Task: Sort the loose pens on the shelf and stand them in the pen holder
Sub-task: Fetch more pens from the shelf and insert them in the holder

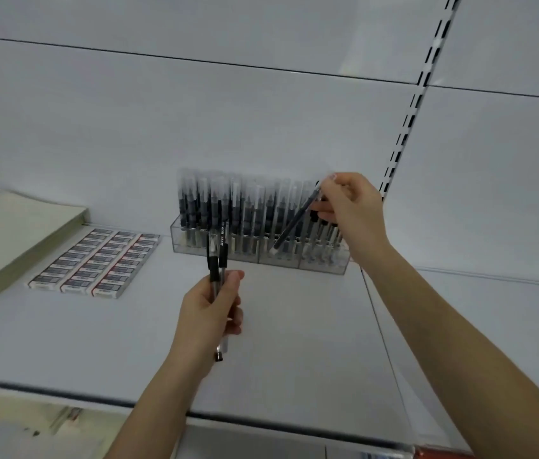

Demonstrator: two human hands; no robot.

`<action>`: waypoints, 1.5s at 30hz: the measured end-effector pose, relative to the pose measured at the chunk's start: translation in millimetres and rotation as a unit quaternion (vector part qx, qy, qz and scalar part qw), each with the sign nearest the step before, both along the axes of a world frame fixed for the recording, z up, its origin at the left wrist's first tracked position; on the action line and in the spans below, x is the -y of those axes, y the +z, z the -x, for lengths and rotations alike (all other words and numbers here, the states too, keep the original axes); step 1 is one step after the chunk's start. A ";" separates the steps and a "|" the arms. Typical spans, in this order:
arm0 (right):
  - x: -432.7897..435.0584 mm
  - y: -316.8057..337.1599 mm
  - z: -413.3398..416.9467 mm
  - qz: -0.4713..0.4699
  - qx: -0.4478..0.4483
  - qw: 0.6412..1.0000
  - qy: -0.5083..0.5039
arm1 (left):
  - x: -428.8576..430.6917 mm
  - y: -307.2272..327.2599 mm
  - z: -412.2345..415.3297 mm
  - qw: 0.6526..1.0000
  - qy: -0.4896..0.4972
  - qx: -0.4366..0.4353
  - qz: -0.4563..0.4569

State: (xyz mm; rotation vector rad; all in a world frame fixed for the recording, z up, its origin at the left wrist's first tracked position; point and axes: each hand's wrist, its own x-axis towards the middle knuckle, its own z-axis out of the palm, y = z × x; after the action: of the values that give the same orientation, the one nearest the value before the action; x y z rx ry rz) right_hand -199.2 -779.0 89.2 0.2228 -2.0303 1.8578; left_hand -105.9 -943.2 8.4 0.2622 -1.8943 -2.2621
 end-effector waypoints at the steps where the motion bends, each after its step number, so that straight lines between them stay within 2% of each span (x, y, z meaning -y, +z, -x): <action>1: 4.3 1.1 5.9 -0.019 -0.017 1.000 -0.006 | 3.3 -0.3 -0.8 1.000 0.003 -0.003 0.008; 6: 25.0 0.8 27.5 -0.115 -0.076 0.990 -0.013 | 12.1 3.6 -5.7 1.000 0.008 -0.011 0.009; 15: 41.6 6.5 34.8 -0.228 -0.113 0.967 -0.007 | 15.4 5.9 -9.2 1.000 0.008 0.008 0.004; 19: 42.7 -5.0 36.7 -0.256 -0.093 0.962 0.001 | 14.8 5.8 -9.3 1.000 0.005 0.002 0.008; 23: 44.2 -27.3 35.7 -0.294 -0.003 0.955 0.043 | 14.9 4.8 -9.1 1.000 0.011 -0.009 0.009; 26: 36.5 -34.4 29.5 -0.262 0.035 0.964 0.033 | 14.9 5.4 -11.1 1.000 0.009 -0.021 0.012; 28: 28.4 -32.5 16.9 -0.194 0.040 0.980 0.033 | 13.7 5.5 -11.2 1.000 0.001 -0.029 0.012; 31: 20.9 -29.2 -11.2 -0.097 0.078 0.985 0.115 | 5.1 6.8 -9.2 0.999 -0.029 -0.030 0.014; 34: 18.8 -29.8 -28.9 -0.067 0.102 0.978 0.168 | -8.4 9.1 -5.9 0.997 -0.065 -0.026 0.035; 41: 0.4 -23.6 -38.9 -0.013 0.094 0.984 0.149 | -23.5 10.7 -2.4 0.993 -0.108 -0.021 0.052; 45: -25.7 -8.4 -27.1 0.025 0.046 0.998 0.047 | -21.5 9.8 -1.6 0.992 -0.106 -0.004 0.072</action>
State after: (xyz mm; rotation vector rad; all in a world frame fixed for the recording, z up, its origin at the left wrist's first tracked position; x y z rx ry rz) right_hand -172.0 -753.3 80.8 0.2254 -2.0640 2.0083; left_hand -104.3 -921.7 18.2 0.0335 -2.1614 -2.2323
